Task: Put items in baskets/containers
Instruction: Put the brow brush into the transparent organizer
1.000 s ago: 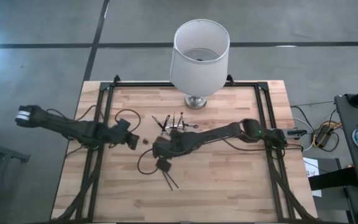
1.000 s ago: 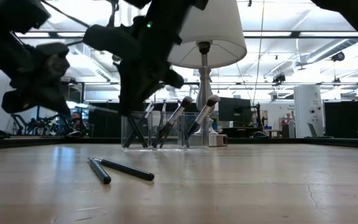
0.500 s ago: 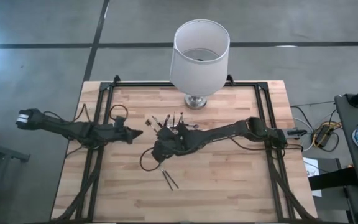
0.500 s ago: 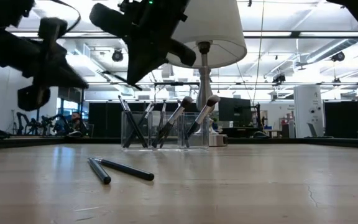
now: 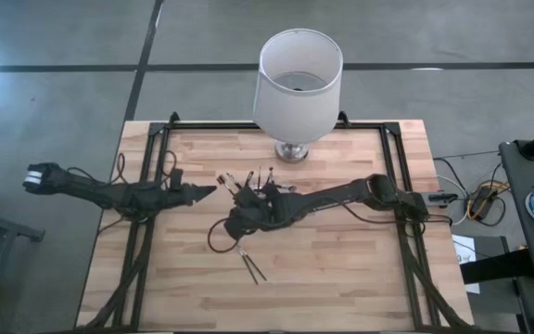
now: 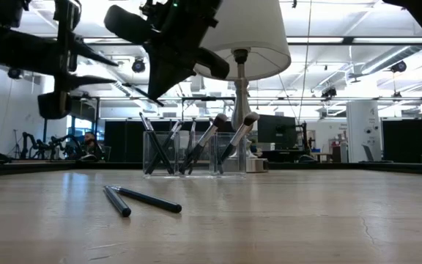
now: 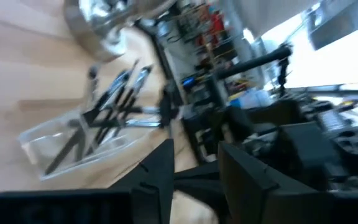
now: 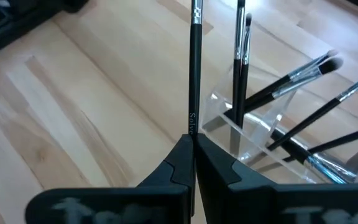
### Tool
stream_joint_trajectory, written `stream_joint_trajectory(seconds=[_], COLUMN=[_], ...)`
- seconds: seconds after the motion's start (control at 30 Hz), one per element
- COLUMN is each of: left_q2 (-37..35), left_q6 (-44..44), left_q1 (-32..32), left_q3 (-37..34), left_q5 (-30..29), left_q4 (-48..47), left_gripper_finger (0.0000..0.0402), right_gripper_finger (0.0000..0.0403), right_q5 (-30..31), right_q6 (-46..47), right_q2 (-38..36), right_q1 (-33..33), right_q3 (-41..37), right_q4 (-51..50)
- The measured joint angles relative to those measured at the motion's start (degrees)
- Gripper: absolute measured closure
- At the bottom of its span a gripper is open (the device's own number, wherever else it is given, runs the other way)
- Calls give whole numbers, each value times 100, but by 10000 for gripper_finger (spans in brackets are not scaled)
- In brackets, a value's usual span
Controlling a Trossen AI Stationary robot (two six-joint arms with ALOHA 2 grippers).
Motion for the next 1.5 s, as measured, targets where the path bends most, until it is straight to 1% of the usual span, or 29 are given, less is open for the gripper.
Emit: stream_joint_trajectory(seconds=[0.07, 0.27, 0.5, 0.73, 0.83, 0.93, 1.07, 1.2, 1.33, 1.5], left_q2=[58, 329, 457, 448, 471, 570, 798, 1064, 1287, 1523], left_q6=[38, -332, -139, -240, -257, -131, -287, -285, -58, -78], left_q1=[18, 20, 20, 22, 22, 66, 117, 206, 236, 236], left_q3=[-63, -202, -179, -181, -183, -183, -183, -183, -183, -168], left_q5=[-18, -16, -16, -16, -36, -105, -111, -190, -185, 65], left_q4=[296, 358, 490, 523, 698, 770, 804, 1242, 1729, 1894], left_gripper_finger=[285, 285, 285, 285, 285, 285, 285, 285, 285, 285], right_gripper_finger=[394, 394, 394, 394, 394, 394, 394, 394, 394, 394], right_q5=[0, -2, -22, -17, -17, -17, -17, -30, -44, -47], right_q6=[23, 107, 146, 232, 292, 293, 293, 293, 293, 293], right_q2=[0, 0, 2, 4, 7, 7, 7, 7, 7, 7], right_q1=[-28, -88, -91, -91, -91, -86, -86, -86, -86, -86], right_q3=[-2, 7, 7, 7, 7, 11, 16, 18, 18, 22], right_q4=[85, 170, 167, 170, 237, 286, 312, 327, 327, 336])
